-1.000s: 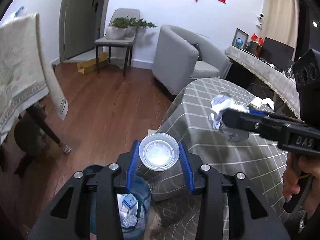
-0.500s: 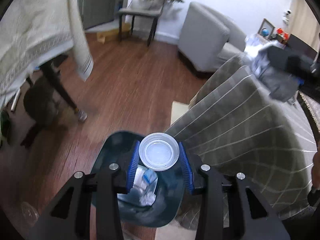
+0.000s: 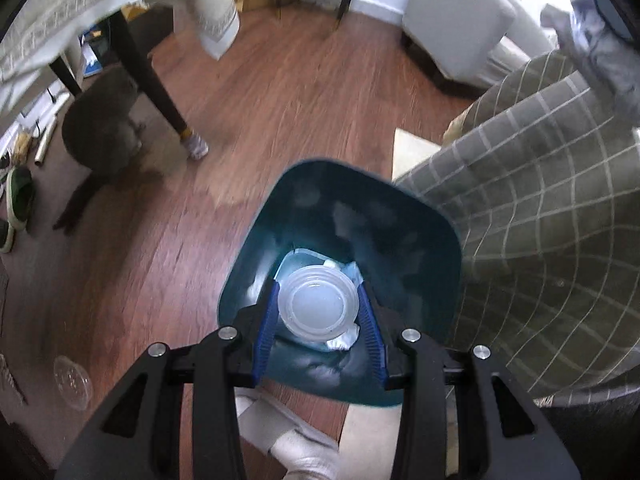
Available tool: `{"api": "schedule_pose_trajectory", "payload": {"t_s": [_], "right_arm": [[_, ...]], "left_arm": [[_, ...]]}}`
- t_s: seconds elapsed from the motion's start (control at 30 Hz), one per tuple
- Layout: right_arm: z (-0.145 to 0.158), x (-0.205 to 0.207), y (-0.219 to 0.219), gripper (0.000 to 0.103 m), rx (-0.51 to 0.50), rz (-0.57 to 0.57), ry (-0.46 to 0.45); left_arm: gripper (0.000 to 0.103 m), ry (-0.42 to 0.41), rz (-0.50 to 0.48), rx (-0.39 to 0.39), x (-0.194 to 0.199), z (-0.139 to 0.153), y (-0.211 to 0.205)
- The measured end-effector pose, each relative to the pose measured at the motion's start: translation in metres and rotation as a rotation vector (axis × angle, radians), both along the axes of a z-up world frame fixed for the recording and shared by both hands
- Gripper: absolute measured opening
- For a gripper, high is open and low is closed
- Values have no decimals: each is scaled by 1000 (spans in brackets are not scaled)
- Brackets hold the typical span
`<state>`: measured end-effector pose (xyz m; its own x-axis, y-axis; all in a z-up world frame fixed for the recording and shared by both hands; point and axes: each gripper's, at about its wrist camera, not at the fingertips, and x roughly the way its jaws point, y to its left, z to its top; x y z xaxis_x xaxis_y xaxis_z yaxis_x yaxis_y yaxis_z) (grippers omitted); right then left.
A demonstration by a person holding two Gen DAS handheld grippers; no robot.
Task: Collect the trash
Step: 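Open the left gripper to drop the clear lid into the bin, then open the right gripper to drop the foil ball into the bin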
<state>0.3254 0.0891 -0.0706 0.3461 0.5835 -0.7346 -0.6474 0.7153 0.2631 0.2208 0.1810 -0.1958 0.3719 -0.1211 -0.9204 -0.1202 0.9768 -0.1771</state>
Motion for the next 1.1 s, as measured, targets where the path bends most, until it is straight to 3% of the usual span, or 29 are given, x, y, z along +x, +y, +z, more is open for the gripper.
{"api": "schedule_pose_trajectory", "payload": {"t_s": [0.2,0.3,0.5,1.1], "right_arm": [[-16,0,21,51,-36,22,32],[-24,1,30,51,-55,29,45],[-41,3,45,51,-96,36,71],[-120,18,65,51,-265,-2,195]], "left_arm": [[44,60,-9,-9,-6,-21,13],[58,67,-12,-6,-8,-24,17],[64,47,-4,-17,-12,-20,24],[67,-165,89,-16,-34,40,59]]}}
